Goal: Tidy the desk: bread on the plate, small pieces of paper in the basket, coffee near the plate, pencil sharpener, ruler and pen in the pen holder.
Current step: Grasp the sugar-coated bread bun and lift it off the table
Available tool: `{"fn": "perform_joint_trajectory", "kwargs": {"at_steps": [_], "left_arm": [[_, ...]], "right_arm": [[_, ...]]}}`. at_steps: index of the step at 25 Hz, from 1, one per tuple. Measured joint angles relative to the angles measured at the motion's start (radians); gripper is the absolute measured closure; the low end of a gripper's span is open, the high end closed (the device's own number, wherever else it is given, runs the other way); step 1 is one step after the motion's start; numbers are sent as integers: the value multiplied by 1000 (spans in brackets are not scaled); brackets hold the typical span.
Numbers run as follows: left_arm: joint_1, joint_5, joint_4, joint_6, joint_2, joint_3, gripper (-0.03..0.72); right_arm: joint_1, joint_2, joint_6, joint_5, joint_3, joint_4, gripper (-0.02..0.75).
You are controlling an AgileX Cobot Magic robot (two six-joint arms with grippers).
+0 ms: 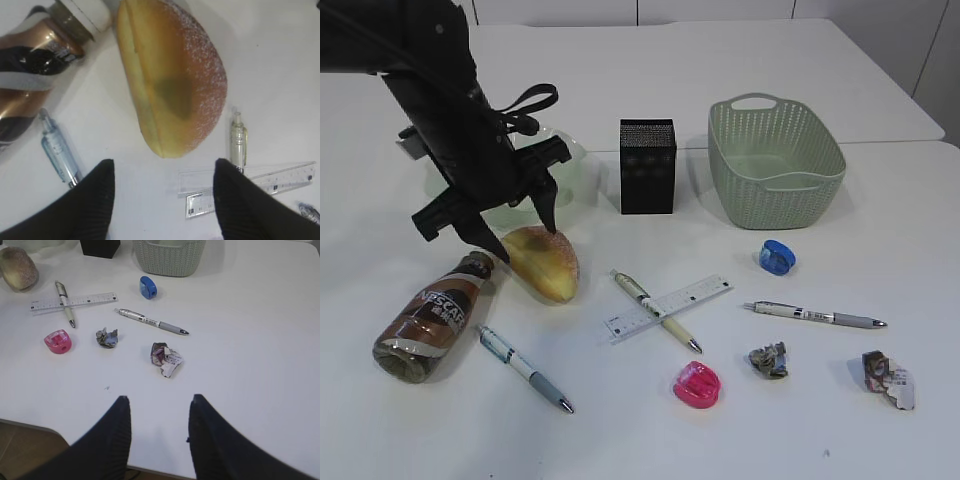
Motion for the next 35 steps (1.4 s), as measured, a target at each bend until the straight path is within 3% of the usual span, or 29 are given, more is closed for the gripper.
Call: {"fn": "perform_joint_trajectory", "kwargs": {"at_steps": [3, 9, 17, 35], "left_arm": [[0, -9, -37, 0, 25, 0, 222], [-18, -53, -57, 2, 51, -4, 210], [-27, -65, -82, 110, 102, -43, 115], [-27, -30, -19, 37, 126, -46, 109]], "right_arm": [[0, 0, 0, 0, 0, 0, 421], [0, 0, 0, 0, 0, 0, 421], [0, 0, 0, 0, 0, 0, 421], [0, 0, 0, 0, 0, 0, 421]]}}
